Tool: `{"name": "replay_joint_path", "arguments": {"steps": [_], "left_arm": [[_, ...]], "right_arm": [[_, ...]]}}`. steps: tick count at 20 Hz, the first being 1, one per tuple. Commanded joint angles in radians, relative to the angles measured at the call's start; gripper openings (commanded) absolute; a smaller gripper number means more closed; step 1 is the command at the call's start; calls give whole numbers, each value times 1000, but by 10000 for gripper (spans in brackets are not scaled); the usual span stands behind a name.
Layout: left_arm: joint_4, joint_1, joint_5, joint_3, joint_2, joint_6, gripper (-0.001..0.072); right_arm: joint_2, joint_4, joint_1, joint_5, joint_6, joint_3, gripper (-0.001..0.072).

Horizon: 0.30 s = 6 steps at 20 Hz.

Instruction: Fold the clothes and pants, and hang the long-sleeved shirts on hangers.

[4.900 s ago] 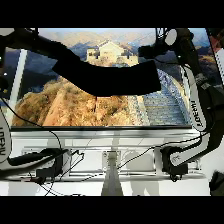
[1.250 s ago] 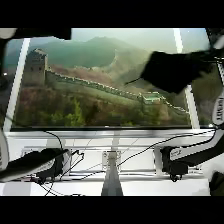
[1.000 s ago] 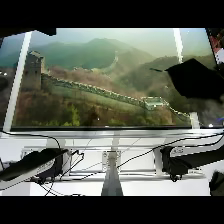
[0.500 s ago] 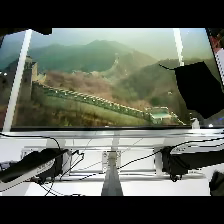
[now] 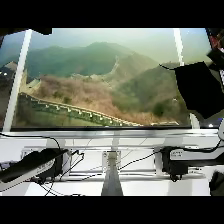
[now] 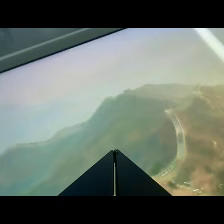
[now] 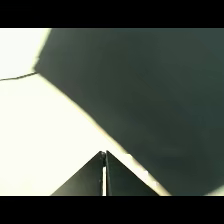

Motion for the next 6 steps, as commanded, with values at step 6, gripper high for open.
{"name": "replay_joint_path", "arguments": {"steps": [6], "left_arm": [[0,1,0,0,-1,0,10]], "right_arm": [[232,-26,548,-48,-72,0,24]]}}
